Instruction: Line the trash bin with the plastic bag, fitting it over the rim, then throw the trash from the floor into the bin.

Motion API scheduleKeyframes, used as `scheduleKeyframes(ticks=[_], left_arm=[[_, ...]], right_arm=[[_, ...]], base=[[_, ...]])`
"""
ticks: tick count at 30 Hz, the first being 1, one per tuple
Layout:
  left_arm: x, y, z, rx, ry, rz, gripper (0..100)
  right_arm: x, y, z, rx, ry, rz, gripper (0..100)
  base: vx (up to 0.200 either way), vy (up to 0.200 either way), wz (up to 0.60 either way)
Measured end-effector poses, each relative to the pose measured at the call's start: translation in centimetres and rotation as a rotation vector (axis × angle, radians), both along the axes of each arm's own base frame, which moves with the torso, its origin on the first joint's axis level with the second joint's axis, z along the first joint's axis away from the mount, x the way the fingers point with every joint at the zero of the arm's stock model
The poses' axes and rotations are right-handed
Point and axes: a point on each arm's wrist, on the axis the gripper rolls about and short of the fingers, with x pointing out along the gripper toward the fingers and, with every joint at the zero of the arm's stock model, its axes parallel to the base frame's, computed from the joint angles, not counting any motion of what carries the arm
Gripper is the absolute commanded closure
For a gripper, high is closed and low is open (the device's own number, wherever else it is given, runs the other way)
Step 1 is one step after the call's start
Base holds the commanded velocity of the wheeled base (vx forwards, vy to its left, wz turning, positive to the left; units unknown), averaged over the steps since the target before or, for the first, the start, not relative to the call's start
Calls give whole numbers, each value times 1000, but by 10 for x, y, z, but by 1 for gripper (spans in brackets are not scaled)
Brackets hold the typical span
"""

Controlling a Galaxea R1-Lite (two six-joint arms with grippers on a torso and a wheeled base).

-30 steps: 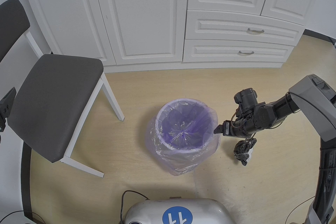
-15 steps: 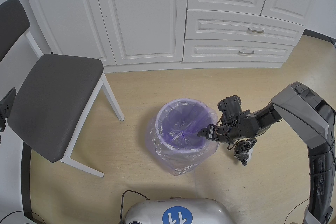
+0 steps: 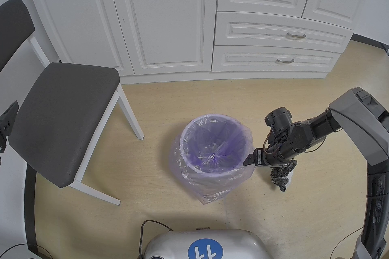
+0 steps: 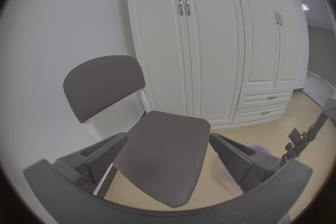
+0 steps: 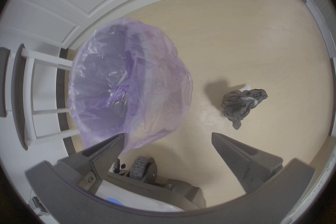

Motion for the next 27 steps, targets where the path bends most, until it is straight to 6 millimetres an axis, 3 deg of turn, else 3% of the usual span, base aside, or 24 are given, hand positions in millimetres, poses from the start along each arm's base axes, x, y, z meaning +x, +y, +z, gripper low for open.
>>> scheduleKeyframes(ticks=[9,27], left_arm=[[0,0,-1,1,2,0,0],[-3,1,0,12,-4,0,0]], right_arm=[[-7,-8,3,-41,11,47,0],[-2,5,-29,-52,30,60,0]], base=[[0,0,0],[0,0,0]])
